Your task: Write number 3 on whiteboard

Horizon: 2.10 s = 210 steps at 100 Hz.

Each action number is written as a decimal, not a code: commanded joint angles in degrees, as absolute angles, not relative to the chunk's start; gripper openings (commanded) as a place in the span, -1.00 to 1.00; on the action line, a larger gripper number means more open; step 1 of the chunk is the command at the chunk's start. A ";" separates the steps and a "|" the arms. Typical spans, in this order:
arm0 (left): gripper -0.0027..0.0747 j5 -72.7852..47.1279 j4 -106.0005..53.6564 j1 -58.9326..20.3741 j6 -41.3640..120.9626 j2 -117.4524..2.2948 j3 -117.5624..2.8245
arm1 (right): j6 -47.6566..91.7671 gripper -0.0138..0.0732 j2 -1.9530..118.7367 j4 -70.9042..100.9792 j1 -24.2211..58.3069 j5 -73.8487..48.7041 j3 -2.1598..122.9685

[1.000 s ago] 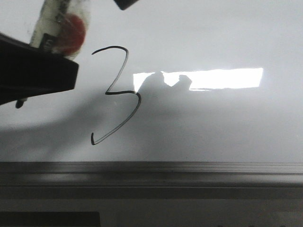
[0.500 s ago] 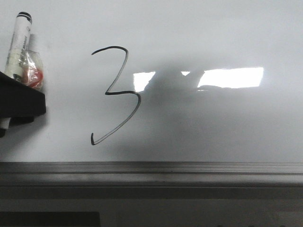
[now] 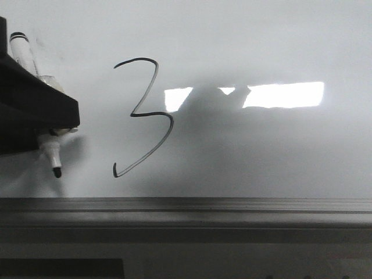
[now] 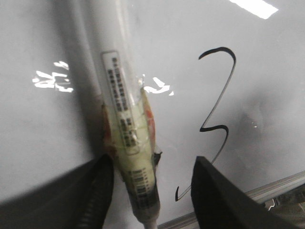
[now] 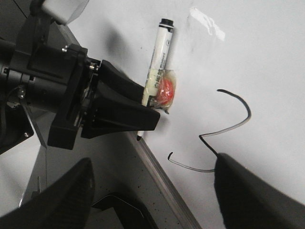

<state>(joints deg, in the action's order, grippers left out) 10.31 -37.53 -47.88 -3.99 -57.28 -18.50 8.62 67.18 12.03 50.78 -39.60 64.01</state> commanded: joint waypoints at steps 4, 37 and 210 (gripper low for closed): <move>0.18 15.39 -39.09 -47.05 -3.99 -57.99 -19.09 | 9.00 0.39 65.76 12.17 50.44 -36.22 66.14; -0.10 11.27 -38.98 -44.95 1.20 -47.50 -18.75 | 8.44 -0.14 63.55 11.89 50.12 -38.55 66.14; -0.98 23.88 -43.28 -44.42 25.18 -14.91 -10.04 | 8.37 -0.83 -0.99 5.97 50.23 1.38 3.94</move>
<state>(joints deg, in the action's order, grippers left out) 10.60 -35.26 -44.73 26.87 -14.54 -8.51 8.15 -0.57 6.56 50.57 -3.28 2.60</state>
